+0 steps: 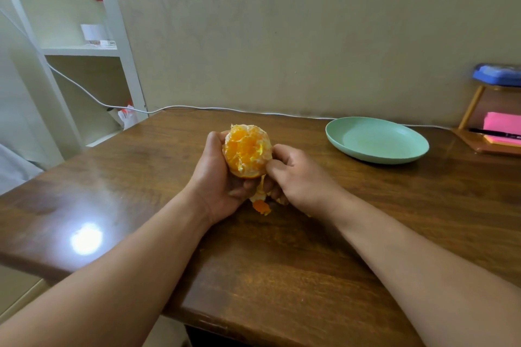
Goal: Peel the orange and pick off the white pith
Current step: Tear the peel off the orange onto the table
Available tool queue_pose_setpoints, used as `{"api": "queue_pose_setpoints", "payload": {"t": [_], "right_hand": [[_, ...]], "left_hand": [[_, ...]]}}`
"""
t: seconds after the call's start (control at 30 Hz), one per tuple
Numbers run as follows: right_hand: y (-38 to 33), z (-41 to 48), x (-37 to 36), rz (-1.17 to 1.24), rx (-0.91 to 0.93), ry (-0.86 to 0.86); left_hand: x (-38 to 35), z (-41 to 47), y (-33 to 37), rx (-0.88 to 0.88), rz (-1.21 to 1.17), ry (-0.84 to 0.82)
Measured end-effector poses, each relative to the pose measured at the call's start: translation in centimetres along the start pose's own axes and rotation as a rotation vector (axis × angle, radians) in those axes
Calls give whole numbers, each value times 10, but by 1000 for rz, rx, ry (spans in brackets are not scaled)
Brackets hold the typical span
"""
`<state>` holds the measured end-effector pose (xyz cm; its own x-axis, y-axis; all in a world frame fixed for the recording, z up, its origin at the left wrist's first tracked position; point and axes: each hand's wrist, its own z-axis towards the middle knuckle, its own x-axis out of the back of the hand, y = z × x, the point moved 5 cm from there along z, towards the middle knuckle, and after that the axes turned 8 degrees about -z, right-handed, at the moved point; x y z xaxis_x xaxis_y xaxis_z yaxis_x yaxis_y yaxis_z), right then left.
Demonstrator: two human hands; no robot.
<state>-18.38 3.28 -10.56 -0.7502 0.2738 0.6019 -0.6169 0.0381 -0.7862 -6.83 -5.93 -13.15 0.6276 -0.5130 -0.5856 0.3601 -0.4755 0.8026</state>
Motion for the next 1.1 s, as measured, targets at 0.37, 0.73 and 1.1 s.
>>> {"api": "queue_pose_setpoints", "payload": {"t": [0.37, 0.73, 1.1], "right_hand": [[0, -3, -3, 37, -73, -69], [2, -1, -3, 45, -22, -72], [6, 3, -1, 119, 53, 9]], "left_hand": [[0, -1, 1, 6, 10, 0], [-2, -2, 2, 37, -97, -71], [-3, -1, 0, 30, -111, -99]]}}
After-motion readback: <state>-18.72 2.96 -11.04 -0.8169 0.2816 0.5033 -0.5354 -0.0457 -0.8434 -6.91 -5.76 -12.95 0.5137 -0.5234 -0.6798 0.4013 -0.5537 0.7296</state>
